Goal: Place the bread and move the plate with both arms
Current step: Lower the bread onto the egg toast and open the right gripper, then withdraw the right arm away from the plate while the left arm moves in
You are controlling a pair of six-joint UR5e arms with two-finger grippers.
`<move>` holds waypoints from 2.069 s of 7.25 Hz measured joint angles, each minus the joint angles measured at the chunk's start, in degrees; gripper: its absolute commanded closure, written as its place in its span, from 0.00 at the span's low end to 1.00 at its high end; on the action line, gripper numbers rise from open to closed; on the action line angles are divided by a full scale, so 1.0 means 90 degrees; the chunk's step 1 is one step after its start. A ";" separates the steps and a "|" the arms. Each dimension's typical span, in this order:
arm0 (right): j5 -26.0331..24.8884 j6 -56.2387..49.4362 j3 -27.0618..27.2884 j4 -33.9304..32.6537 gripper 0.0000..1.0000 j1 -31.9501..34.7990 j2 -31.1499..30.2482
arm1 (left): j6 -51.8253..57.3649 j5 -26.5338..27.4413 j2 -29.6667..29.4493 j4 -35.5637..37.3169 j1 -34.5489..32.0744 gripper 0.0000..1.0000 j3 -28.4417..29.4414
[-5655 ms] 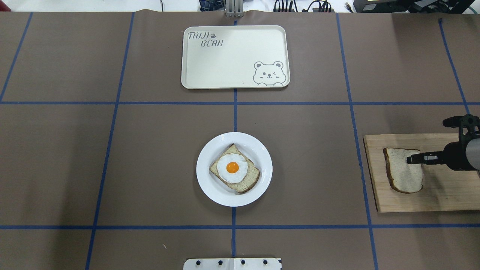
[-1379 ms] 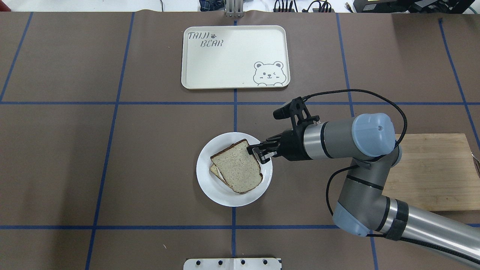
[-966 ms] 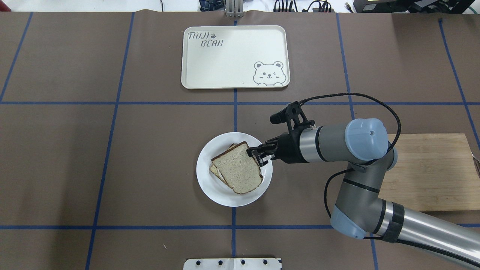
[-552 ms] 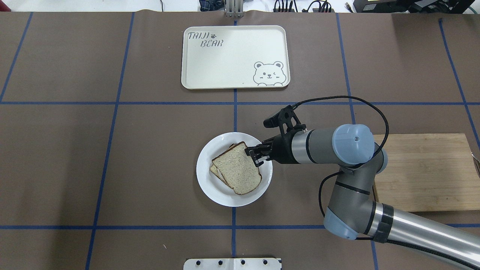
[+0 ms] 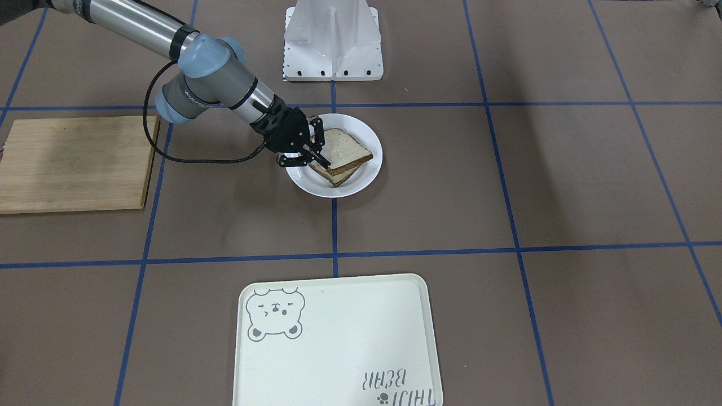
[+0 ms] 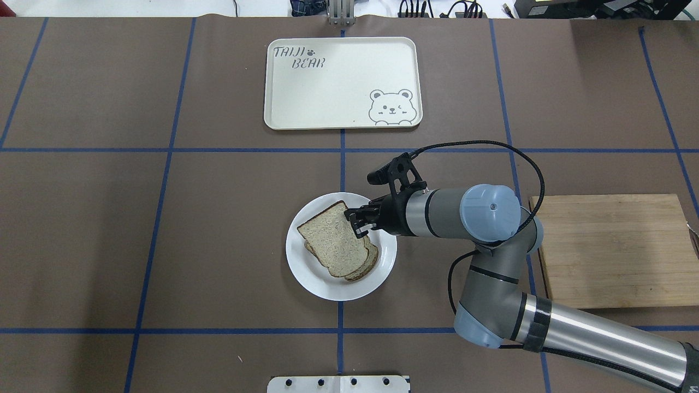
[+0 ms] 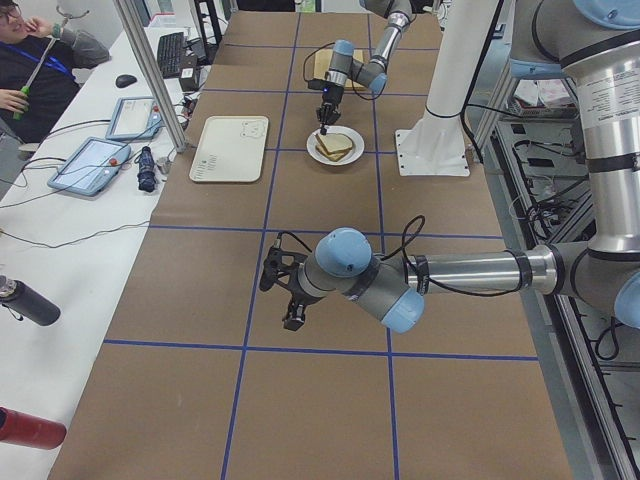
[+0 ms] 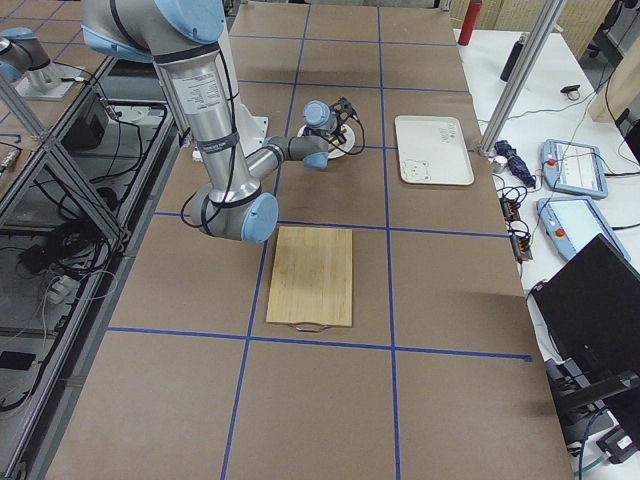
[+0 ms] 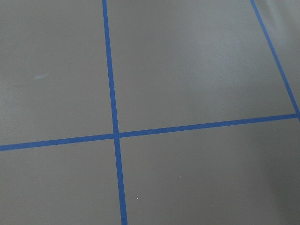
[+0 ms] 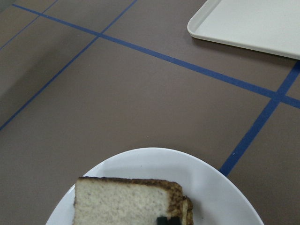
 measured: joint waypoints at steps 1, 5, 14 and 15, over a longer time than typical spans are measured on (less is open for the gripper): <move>-0.0035 0.0000 -0.0058 0.0000 0.50 0.0002 0.0041 | -0.0001 0.0000 -0.0002 0.0000 0.0003 0.01 0.0001; 0.0136 0.0448 0.0141 -0.0094 0.00 0.0220 0.0060 | 0.0001 -0.0006 0.0000 0.0000 0.0002 0.01 -0.0003; 0.2403 -0.1772 0.1557 -0.4907 0.00 0.4218 -0.1987 | -0.2644 -0.0247 -0.1519 -0.1286 0.1796 0.01 -0.0072; 0.2633 -0.2803 0.1507 -0.5118 0.00 0.4702 -0.2318 | -0.3657 -0.0122 -0.1820 -0.1605 0.2231 0.02 -0.0055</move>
